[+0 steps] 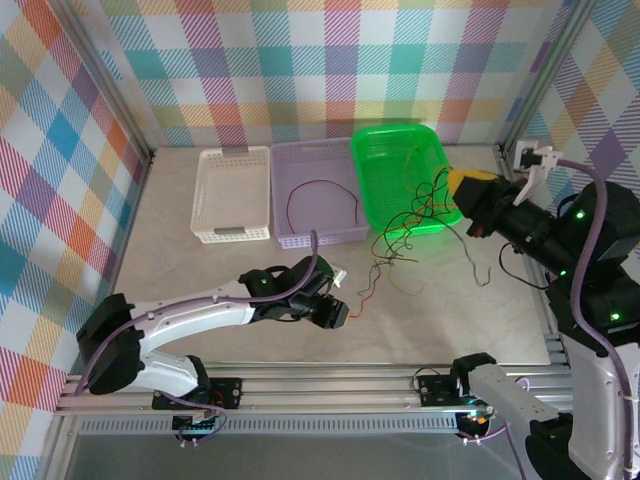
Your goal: Untangle the cables
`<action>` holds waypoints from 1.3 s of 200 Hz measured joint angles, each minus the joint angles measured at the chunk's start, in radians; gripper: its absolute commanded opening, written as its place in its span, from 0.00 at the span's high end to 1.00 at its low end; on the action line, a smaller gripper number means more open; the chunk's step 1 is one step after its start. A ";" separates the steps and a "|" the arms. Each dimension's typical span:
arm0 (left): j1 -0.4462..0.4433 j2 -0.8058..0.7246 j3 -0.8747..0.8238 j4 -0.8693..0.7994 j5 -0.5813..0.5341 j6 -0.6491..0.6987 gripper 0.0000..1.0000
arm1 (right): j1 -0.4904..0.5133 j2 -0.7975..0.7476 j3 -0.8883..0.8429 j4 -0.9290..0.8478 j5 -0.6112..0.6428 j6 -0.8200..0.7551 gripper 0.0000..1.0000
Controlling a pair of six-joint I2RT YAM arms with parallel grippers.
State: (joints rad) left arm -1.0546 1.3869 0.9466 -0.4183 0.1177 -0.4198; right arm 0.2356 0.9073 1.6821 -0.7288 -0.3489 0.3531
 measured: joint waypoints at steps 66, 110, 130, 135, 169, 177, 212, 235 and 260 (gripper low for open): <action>-0.050 0.192 0.110 -0.012 -0.064 0.055 0.52 | 0.000 0.067 0.208 -0.105 0.156 -0.019 1.00; -0.080 0.314 0.184 -0.039 -0.110 0.076 0.51 | 0.000 0.078 0.256 -0.117 0.182 -0.026 1.00; -0.081 0.367 0.220 -0.051 -0.129 0.078 0.51 | 0.000 0.078 0.255 -0.129 0.185 -0.026 1.00; -0.081 0.378 0.229 -0.052 -0.133 0.080 0.51 | 0.000 0.078 0.255 -0.129 0.185 -0.026 1.00; -0.081 0.464 0.301 -0.066 -0.156 0.092 0.48 | 0.000 0.075 0.254 -0.129 0.184 -0.026 1.00; -0.081 0.483 0.320 -0.072 -0.163 0.096 0.46 | 0.000 0.072 0.249 -0.129 0.184 -0.027 1.00; -0.081 0.556 0.366 -0.086 -0.190 0.098 0.37 | 0.000 0.046 0.225 -0.129 0.184 -0.030 1.00; -0.082 0.594 0.382 -0.106 -0.211 0.099 0.35 | 0.000 0.034 0.216 -0.129 0.182 -0.030 1.00; -0.084 0.604 0.407 -0.118 -0.226 0.099 0.36 | 0.000 0.029 0.215 -0.129 0.180 -0.030 1.00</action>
State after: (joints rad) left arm -1.1385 1.9911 1.3537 -0.5362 -0.1081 -0.3206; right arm 0.2356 0.9367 1.8969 -0.8574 -0.1684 0.3233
